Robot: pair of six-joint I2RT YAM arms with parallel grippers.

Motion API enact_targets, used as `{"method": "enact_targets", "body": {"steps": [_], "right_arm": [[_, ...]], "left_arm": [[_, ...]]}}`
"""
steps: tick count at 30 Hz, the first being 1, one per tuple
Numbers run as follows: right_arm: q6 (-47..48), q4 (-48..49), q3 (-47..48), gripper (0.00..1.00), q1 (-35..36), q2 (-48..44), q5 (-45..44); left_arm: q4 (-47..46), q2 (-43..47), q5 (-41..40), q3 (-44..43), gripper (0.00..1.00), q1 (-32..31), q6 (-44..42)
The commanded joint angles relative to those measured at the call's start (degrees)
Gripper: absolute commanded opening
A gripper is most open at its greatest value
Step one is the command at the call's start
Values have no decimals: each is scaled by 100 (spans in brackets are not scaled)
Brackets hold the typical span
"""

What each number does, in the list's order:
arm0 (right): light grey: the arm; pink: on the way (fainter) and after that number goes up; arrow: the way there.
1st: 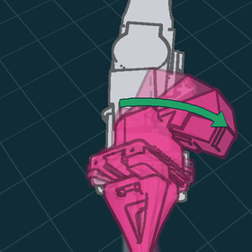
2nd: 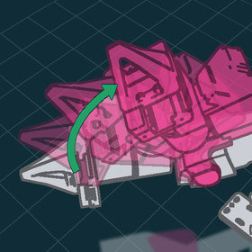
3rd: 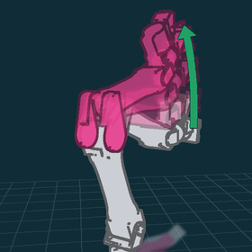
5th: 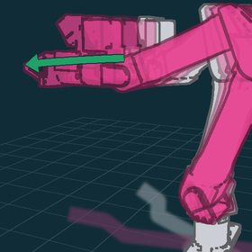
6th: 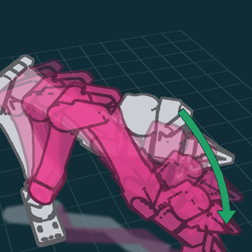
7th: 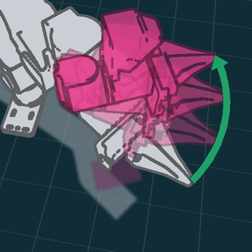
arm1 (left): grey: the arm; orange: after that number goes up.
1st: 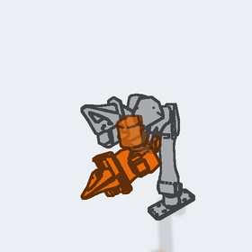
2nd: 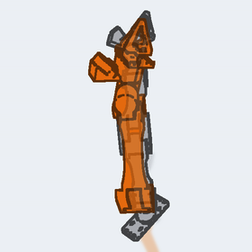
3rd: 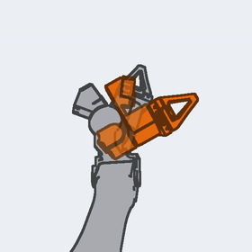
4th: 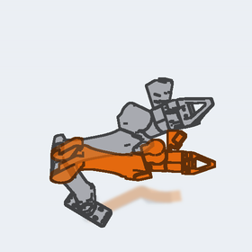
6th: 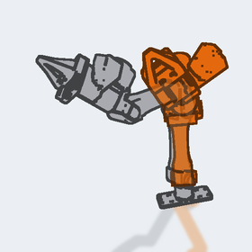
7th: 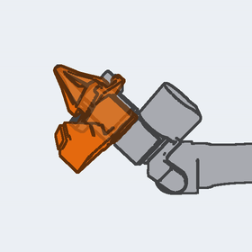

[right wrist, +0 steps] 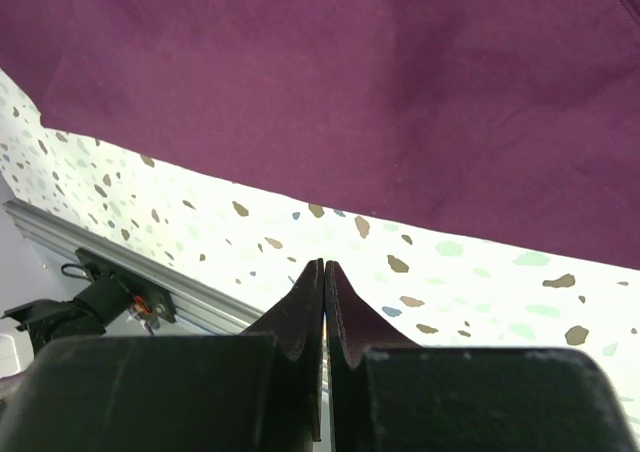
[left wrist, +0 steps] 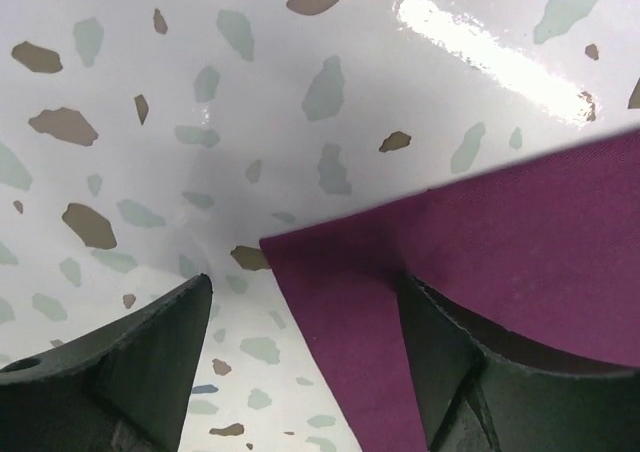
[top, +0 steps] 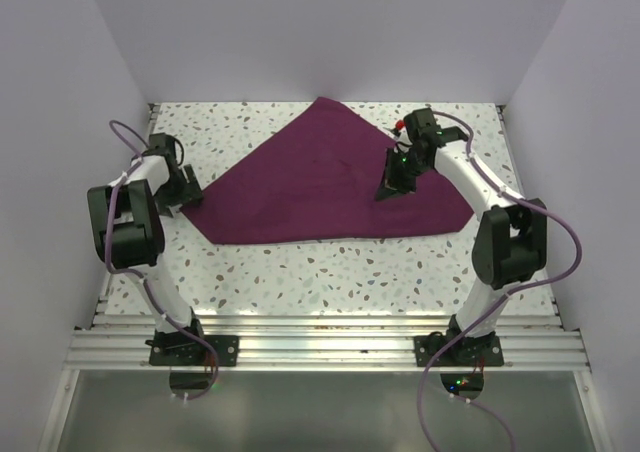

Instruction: Prepare the surgical pack

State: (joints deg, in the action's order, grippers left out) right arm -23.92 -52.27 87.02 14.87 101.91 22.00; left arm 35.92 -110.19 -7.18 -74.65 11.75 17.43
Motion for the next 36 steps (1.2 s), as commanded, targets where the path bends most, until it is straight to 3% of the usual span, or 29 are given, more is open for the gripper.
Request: {"method": "enact_targets", "body": {"steps": [1,5,11,12,14,15,17,21,26,36], "right_arm": [[63,85,-80,0,-98,-198,33],[-7,164,-89,0,-116,-136,111],[-77,200,-124,0,-125,-22,112],[-69,191,-124,0,-125,-4,68],[-34,173,-107,0,-143,39,50],[1,121,-98,0,-160,66,-2],[19,42,-98,0,-160,171,-90],[54,-256,-107,0,-204,355,-625],[203,-608,-89,0,-283,628,-1724],[257,-12,-590,0,-433,1278,-2121]], "left_arm": [[-191,-117,269,-85,78,47,-21],[-314,-64,524,135,71,47,-12],[-516,-73,1175,398,46,21,102],[-525,-64,1175,416,35,29,111],[-464,-55,1184,382,25,38,103],[-420,-38,1166,312,9,38,103],[-358,128,1140,250,0,38,103],[-139,489,1297,-84,0,12,278],[-15,1121,2159,-199,0,-251,909],[-261,1721,2932,-708,0,-1630,2290]]}}
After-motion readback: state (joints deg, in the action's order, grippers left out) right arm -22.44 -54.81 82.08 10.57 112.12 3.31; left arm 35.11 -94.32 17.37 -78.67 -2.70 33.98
